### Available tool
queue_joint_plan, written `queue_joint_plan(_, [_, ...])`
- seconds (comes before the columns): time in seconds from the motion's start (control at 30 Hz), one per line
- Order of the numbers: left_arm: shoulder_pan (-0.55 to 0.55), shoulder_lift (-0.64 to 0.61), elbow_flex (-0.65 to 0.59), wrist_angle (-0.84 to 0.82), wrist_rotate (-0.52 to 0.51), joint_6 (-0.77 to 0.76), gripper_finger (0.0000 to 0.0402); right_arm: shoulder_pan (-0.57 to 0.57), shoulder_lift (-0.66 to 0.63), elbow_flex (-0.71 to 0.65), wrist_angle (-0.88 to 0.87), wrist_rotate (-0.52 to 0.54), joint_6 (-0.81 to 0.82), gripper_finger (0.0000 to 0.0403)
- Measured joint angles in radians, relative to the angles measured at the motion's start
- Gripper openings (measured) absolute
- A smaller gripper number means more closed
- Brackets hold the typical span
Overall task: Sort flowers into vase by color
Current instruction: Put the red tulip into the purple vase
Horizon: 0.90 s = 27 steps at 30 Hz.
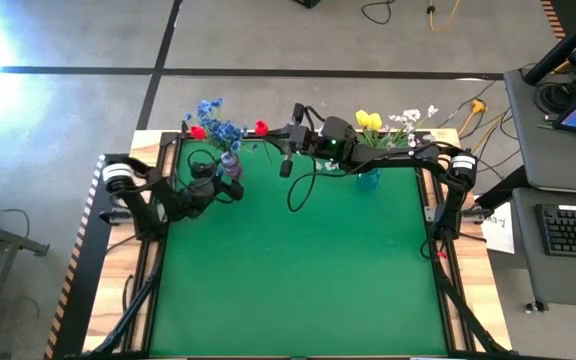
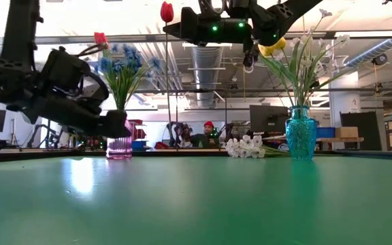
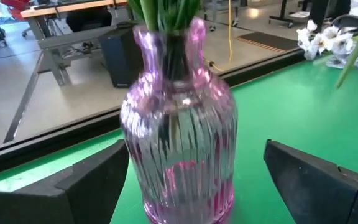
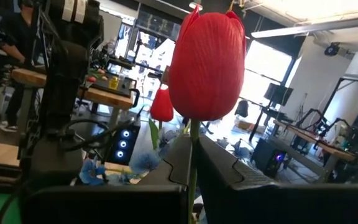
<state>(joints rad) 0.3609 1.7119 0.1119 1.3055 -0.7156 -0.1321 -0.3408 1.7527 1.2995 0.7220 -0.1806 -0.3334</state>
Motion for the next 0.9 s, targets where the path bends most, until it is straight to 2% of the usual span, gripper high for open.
queue_joint_plan(0.23, [0.005, 0.12, 0.03, 0.071, -0.041, -0.024, 0.0361, 0.0, 0.0, 0.0, -0.025, 0.052, -0.021, 0.0012])
queue_joint_plan(0.6, [0.048, 0.272, 0.067, 0.259, -0.052, -0.003, 0.0359, 0.0, 0.0, 0.0, -0.031, 0.053, -0.016, 0.0012])
queue_joint_plan(0.73, [0.049, 0.311, 0.078, 0.266, -0.053, -0.003, 0.0345, 0.0, 0.0, 0.0, -0.029, 0.048, 0.014, 0.0012])
queue_joint_plan(0.9, [0.049, 0.334, 0.087, 0.266, -0.052, -0.006, 0.0309, 0.0, 0.0, 0.0, 0.008, 0.011, 0.073, 0.0012])
